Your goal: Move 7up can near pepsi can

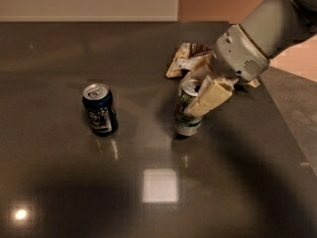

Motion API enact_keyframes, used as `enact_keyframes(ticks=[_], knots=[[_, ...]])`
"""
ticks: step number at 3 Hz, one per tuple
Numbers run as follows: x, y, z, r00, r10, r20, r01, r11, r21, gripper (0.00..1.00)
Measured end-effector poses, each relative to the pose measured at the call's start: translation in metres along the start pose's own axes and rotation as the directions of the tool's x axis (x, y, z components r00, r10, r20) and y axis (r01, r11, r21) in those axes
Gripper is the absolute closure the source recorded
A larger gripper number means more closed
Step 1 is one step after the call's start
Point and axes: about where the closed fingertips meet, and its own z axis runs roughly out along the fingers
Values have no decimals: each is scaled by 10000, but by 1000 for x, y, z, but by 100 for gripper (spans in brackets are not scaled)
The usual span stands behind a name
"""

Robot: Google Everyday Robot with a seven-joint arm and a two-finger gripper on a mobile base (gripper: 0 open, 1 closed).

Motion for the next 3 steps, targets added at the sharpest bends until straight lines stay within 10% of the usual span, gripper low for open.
enact_keyframes(ticks=[3], knots=[[-57, -6, 59, 9967, -797, 173, 809, 9937, -779, 100]])
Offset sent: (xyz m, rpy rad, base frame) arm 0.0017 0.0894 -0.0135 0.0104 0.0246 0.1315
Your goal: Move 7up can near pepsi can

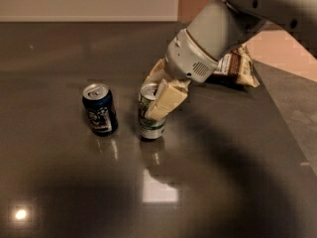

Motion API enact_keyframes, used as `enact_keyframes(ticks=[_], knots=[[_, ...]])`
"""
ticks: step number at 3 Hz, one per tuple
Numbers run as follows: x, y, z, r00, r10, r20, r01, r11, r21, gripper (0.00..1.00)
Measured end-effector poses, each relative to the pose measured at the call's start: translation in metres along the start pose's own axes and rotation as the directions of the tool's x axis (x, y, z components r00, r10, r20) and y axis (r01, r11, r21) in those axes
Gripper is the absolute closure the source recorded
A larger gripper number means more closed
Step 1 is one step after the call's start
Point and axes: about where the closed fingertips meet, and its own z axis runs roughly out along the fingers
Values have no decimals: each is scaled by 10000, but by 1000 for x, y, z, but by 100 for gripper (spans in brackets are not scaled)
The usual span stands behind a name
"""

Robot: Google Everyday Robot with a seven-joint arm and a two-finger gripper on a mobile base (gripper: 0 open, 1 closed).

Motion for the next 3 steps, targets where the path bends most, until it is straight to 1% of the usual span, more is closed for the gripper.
enact_keyframes(ticks=[1, 2, 3], knots=[[-9, -6, 15, 10000, -87, -49, 86, 9998, -152, 100], [-17, -11, 28, 9995, -275, -179, 269, 9990, -354, 82], [-21, -14, 39, 9990, -358, -262, 345, 9982, -496, 59]])
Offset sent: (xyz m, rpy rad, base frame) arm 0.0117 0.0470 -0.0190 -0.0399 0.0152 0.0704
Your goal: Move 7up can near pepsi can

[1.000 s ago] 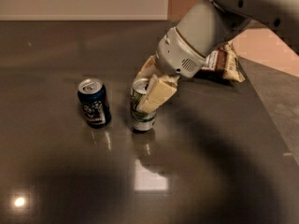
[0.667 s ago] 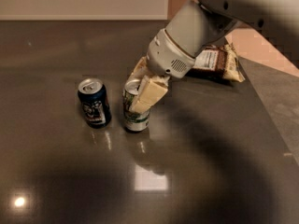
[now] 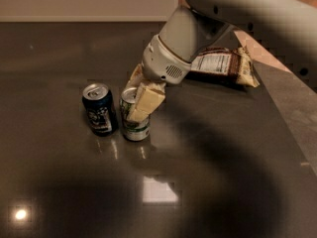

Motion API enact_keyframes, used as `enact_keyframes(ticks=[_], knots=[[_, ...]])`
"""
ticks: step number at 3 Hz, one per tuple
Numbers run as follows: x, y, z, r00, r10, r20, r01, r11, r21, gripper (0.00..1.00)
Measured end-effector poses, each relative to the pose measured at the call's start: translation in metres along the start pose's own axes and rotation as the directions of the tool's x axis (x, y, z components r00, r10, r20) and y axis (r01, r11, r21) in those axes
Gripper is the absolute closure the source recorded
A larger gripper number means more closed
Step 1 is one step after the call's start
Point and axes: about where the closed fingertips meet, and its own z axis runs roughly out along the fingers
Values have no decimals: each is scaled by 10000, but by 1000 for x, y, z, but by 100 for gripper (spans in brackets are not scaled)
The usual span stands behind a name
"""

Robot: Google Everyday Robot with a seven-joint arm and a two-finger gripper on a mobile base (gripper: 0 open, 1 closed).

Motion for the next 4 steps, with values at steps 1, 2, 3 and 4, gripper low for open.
enact_keyframes(ticks=[1, 2, 3, 4], knots=[[-2, -4, 7, 9999, -67, -113, 67, 10000, -2, 36], [-4, -4, 8, 9999, -100, -120, 100, 9999, -8, 12], [-5, -4, 8, 9998, -128, -124, 128, 9999, -14, 0], [-5, -4, 8, 9998, -129, -124, 129, 9999, -14, 0]])
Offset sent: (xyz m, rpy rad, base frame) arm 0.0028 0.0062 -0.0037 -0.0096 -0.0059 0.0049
